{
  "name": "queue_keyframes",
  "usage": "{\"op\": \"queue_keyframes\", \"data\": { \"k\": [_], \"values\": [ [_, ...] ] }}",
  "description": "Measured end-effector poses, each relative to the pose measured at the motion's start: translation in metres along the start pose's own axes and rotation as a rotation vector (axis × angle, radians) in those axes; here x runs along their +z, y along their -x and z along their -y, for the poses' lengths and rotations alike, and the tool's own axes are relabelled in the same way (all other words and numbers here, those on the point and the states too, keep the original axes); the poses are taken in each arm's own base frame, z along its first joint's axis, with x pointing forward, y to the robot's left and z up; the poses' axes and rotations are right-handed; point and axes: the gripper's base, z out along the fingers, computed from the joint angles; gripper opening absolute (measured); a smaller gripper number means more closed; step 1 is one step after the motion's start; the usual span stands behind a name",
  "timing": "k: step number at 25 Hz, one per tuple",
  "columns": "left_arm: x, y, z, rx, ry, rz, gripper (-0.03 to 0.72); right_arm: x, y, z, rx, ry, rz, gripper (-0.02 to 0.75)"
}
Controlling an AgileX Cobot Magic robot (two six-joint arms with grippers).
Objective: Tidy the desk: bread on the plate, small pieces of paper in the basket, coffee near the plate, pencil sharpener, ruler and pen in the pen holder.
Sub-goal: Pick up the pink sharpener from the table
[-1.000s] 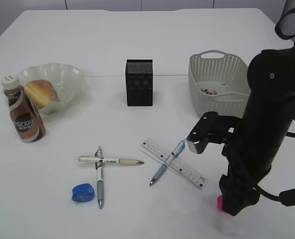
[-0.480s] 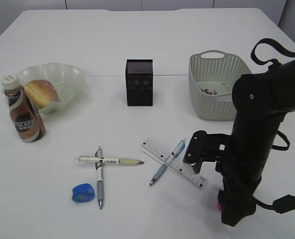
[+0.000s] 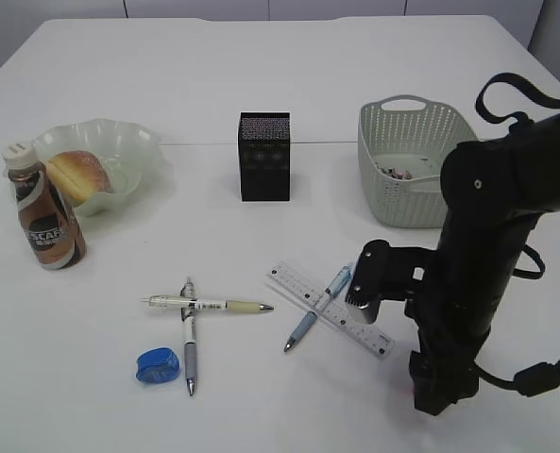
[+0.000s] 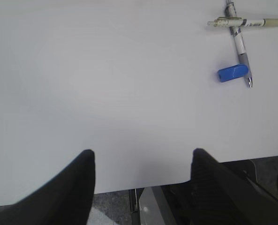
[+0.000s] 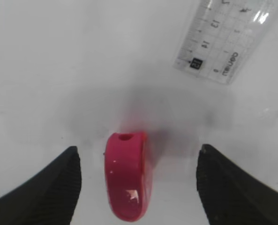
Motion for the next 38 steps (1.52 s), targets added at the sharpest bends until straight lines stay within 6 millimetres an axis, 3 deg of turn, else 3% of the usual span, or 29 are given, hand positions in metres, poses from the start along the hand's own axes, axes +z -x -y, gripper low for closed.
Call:
{"op": "queue_keyframes", "data": {
  "k": [11, 32, 38],
  "values": [
    [0.0, 0.0, 0.0, 0.0, 0.0, 0.0, 0.458, 0.0, 0.001, 0.001, -0.005, -0.015, 0.007, 0.417],
    [0.0, 0.0, 0.0, 0.0, 0.0, 0.0, 0.458, 0.0, -0.001, 0.002, -0.014, -0.017, -0.013, 0.409],
    [0.0, 0.0, 0.0, 0.0, 0.0, 0.0, 0.458, 0.011, -0.002, 0.002, -0.003, 0.013, -0.042, 0.409]
  ]
}}
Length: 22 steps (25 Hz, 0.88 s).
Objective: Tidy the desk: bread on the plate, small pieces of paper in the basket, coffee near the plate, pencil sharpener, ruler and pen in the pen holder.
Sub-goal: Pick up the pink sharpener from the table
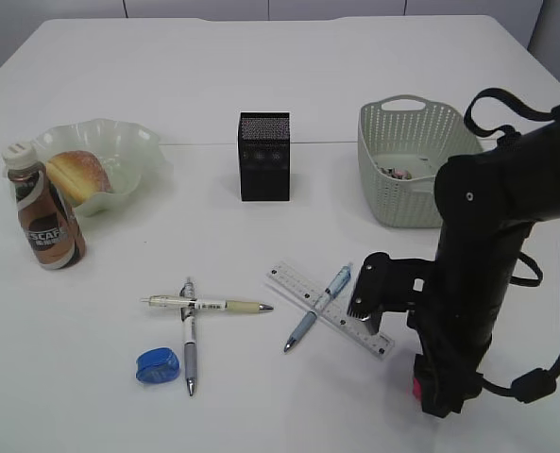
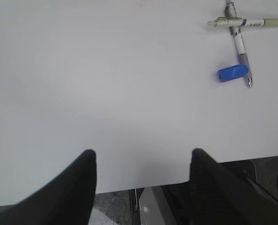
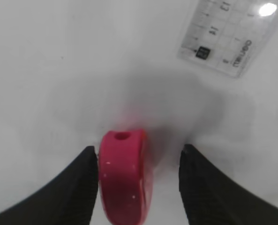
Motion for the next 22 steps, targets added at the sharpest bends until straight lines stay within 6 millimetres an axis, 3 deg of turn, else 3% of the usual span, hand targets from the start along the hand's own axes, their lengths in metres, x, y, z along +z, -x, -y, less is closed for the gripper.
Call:
{"op": "queue_keyframes", "data": {
  "k": [17, 19, 22],
  "values": [
    [0.0, 0.0, 0.0, 0.0, 0.0, 0.0, 0.454, 0.0007, 0.0006, 0.0008, 0.004, -0.006, 0.005, 0.401],
    [0.0, 0.0, 0.0, 0.0, 0.0, 0.0, 0.45, 0.0007, 0.0005, 0.0006, 0.004, -0.005, 0.004, 0.361],
    [0.0, 0.0, 0.0, 0.0, 0.0, 0.0, 0.448, 0.0007, -0.0002, -0.0001, 0.008, 0.003, -0.003, 0.235]
  ]
}}
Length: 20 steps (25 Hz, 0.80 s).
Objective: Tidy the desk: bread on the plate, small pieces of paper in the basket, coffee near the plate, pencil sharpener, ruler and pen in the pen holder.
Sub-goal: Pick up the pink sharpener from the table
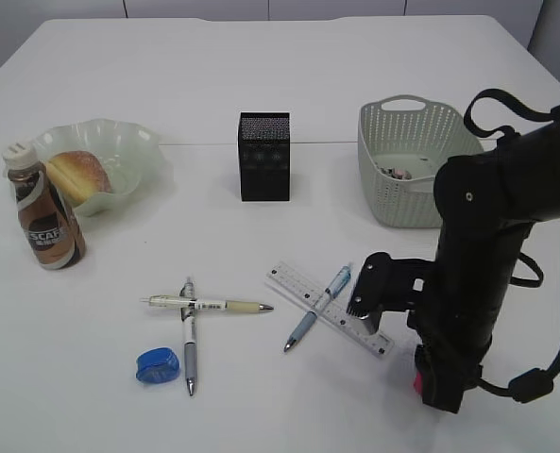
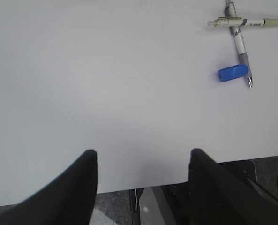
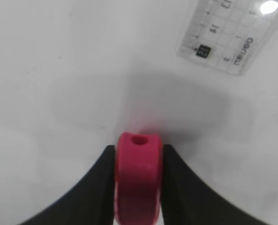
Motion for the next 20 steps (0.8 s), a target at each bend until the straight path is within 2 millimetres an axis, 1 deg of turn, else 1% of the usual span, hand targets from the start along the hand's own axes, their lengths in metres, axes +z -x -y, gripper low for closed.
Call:
{"op": "queue_keyframes", "data": {
  "k": [1, 4, 8, 11, 17, 20],
  "values": [
    [0.0, 0.0, 0.0, 0.0, 0.0, 0.0, 0.448, 0.0, 0.0, 0.0, 0.017, 0.004, -0.001, 0.19],
    [0.0, 0.0, 0.0, 0.0, 0.0, 0.0, 0.444, 0.0, 0.0, -0.002, 0.119, 0.026, 0.003, 0.157],
    [0.0, 0.0, 0.0, 0.001, 0.002, 0.0, 0.44, -0.001, 0.002, -0.002, 0.264, 0.032, 0.009, 0.153],
    [0.0, 0.0, 0.0, 0.001, 0.004, 0.0, 0.438, -0.006, 0.004, -0.001, 0.355, 0.04, 0.002, 0.153],
    [0.0, 0.0, -0.001, 0.004, 0.011, 0.001, 0.425, -0.015, 0.006, -0.001, 0.637, 0.075, -0.051, 0.153],
    [0.0, 0.0, -0.001, 0.004, 0.013, 0.001, 0.424, -0.021, 0.006, -0.003, 0.695, 0.101, -0.086, 0.153]
  ]
}}
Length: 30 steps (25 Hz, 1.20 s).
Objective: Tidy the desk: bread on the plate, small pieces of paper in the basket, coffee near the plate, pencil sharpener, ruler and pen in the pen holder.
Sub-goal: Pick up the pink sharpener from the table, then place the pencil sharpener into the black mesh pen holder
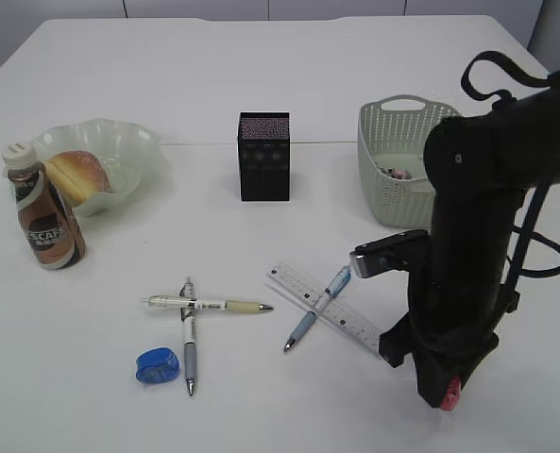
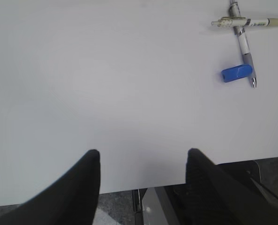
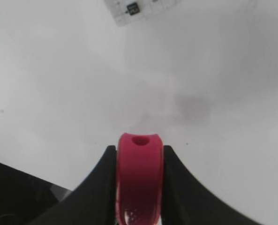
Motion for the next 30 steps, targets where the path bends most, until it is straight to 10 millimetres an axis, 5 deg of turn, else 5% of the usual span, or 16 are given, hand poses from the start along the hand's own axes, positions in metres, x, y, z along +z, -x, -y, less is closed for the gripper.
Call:
{"op": "queue_keyframes", "data": {
  "k": [13, 22, 30],
  "values": [
    [0.0, 0.0, 0.002, -0.008, -0.024, -0.002, 0.423, -0.012, 0.005, -0.004, 0.214, 0.026, -0.013, 0.153],
    [0.0, 0.0, 0.003, -0.011, -0.031, -0.003, 0.423, -0.084, 0.041, 0.006, 0.25, -0.133, 0.217, 0.154],
    [0.0, 0.0, 0.003, -0.011, -0.031, -0.003, 0.423, -0.14, 0.079, 0.005, 0.189, -0.153, 0.657, 0.153]
  ]
}}
